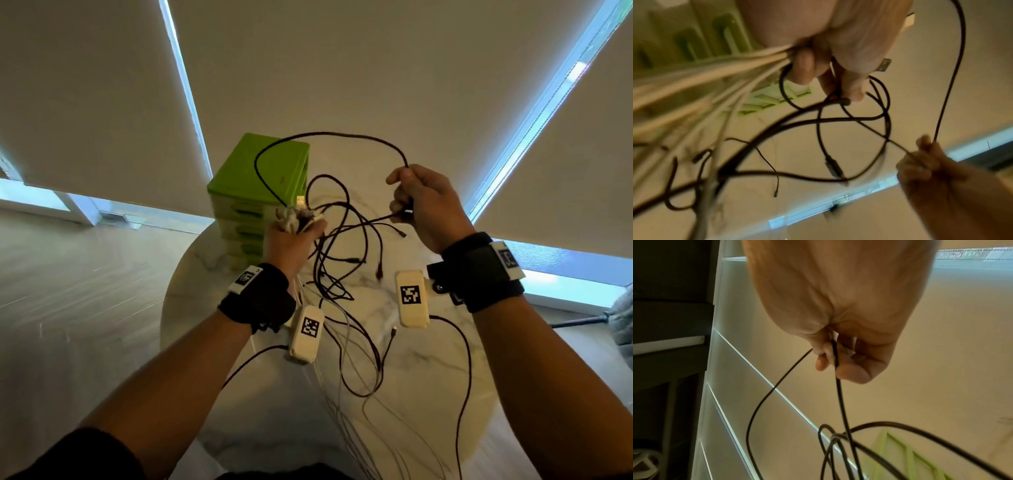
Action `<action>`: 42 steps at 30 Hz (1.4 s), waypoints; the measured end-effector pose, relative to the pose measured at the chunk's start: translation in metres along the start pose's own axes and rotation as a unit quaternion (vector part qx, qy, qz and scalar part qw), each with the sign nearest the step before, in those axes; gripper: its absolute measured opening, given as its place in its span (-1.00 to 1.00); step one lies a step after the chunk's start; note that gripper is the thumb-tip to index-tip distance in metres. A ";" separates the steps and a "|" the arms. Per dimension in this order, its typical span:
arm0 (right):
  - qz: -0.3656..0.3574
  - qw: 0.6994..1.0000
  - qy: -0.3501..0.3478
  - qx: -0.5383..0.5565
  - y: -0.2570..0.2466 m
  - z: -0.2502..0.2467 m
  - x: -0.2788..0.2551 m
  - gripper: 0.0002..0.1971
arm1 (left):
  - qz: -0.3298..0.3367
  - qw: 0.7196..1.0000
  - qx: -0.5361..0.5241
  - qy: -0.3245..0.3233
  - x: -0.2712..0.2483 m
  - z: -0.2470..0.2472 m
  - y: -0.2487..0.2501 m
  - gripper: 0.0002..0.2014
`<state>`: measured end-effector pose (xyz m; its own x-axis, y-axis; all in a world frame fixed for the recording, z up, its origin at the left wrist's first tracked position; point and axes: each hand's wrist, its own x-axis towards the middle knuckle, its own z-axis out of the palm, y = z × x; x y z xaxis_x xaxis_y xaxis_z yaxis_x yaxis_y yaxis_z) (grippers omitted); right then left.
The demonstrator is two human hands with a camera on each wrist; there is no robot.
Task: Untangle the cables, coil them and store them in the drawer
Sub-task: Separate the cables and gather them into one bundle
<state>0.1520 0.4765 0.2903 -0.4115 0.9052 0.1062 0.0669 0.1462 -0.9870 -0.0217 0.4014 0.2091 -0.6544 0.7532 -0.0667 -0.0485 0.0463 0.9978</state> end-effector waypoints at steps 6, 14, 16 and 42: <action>0.000 0.998 0.051 0.019 0.007 -0.004 -0.001 -0.69 | -0.136 0.987 -0.024 0.083 0.008 -0.002 -0.004 -0.85; -0.025 0.987 0.131 0.092 0.001 -0.016 0.005 -0.71 | -0.213 0.975 0.009 0.058 0.014 -0.024 -0.022 -0.47; -0.031 0.989 0.129 0.059 0.003 -0.014 0.005 -0.72 | -0.196 0.978 0.055 0.038 0.014 -0.026 -0.026 -0.42; 0.081 0.956 -0.081 0.268 -0.007 0.040 -0.003 -0.73 | -0.020 0.959 0.077 -0.271 -0.024 0.007 0.018 -0.78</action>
<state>0.1160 0.4568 0.2923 -0.5742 0.8181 -0.0309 -0.3161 -0.2564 -0.9134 -0.0018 0.3891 0.2282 -0.1629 0.9775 -0.1343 0.0746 0.1479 0.9862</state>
